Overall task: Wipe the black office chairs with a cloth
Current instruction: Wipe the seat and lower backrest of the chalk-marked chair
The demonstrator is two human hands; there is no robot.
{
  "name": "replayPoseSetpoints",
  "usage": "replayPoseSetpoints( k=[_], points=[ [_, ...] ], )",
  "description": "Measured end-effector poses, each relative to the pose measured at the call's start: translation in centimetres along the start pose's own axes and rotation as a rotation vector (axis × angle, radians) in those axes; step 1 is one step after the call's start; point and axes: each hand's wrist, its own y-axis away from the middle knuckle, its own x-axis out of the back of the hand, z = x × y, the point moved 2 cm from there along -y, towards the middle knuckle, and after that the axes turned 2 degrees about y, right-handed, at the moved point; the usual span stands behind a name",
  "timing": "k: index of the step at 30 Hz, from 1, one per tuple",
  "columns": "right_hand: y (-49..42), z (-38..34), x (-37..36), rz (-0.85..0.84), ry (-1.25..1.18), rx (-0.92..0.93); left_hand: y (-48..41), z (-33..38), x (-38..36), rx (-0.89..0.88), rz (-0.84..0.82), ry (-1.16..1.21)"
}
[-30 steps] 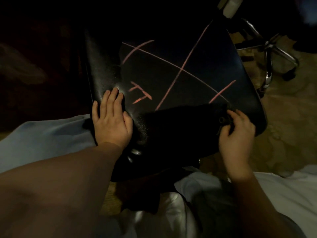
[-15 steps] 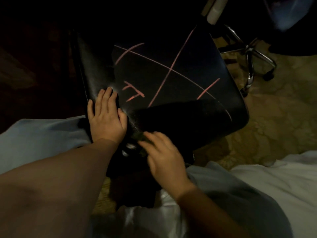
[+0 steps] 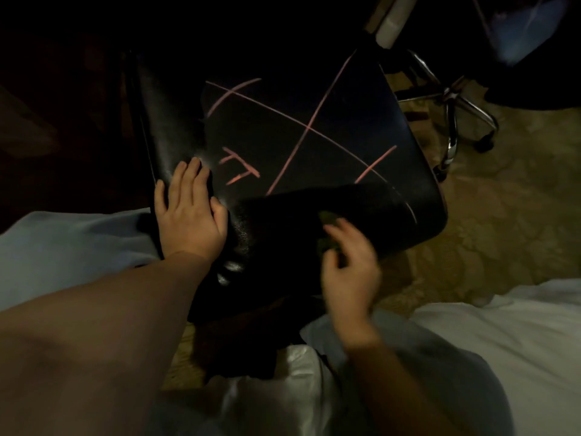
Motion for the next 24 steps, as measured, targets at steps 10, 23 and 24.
replayPoseSetpoints(
  k=[10, 23, 24],
  points=[
    [5.0, -5.3, -2.9, -0.366, -0.055, 0.507, -0.2, 0.1, 0.3, -0.021, 0.008, 0.001],
    [-4.2, 8.7, 4.6, 0.096, -0.015, -0.430, -0.8, 0.6, 2.0, -0.008, -0.150, 0.023],
    [-3.9, 8.2, 4.3, 0.096, 0.011, -0.420, -0.8, 0.6, 2.0, -0.009, -0.159, 0.016]
  ],
)
